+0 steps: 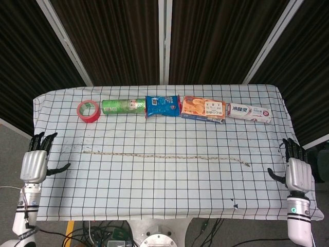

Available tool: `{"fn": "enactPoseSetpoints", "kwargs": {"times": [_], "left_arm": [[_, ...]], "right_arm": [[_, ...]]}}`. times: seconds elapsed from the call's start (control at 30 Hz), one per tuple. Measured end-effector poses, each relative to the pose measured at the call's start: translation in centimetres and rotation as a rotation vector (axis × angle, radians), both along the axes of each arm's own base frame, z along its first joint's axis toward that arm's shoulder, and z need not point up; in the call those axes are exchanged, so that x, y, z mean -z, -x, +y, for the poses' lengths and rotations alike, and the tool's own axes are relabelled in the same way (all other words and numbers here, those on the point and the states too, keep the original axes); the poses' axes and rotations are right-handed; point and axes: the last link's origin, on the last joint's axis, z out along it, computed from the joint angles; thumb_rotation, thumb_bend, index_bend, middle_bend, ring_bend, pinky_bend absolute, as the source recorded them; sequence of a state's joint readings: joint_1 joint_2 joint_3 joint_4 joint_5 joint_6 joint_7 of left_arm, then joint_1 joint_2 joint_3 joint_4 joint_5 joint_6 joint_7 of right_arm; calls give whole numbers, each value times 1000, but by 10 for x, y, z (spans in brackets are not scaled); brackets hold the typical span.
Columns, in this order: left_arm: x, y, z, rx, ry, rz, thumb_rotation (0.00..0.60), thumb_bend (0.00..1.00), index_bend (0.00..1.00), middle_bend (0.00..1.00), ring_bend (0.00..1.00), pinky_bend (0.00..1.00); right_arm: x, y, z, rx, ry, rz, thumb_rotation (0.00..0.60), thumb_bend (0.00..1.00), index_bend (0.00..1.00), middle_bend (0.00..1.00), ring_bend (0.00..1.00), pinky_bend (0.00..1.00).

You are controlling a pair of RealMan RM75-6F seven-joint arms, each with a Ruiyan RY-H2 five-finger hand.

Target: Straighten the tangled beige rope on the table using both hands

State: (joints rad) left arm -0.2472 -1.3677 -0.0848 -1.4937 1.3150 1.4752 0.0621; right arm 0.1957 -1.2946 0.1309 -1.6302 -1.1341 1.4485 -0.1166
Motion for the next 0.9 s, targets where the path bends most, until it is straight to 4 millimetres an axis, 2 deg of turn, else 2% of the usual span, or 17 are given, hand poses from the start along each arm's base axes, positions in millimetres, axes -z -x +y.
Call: {"fn": "enactPoseSetpoints", "kwargs": {"times": [0.13,0.33,0.9], "left_arm": [[-6,7,-14,-33,-11,2,491,0,103,129,0,20],[-9,16,-22,-54,-2,24,483,0,104,124,0,17],[-7,17,-25,-41,38,90,485,0,104,120,0,16]], "right_arm": [[0,4,7,-2,0,-4,600,169,0,0,0,0],[0,7,13,3,-8,10,600,188,0,0,0,0],[8,3,13,-31,-52,57,600,188,0,0,0,0]]}}
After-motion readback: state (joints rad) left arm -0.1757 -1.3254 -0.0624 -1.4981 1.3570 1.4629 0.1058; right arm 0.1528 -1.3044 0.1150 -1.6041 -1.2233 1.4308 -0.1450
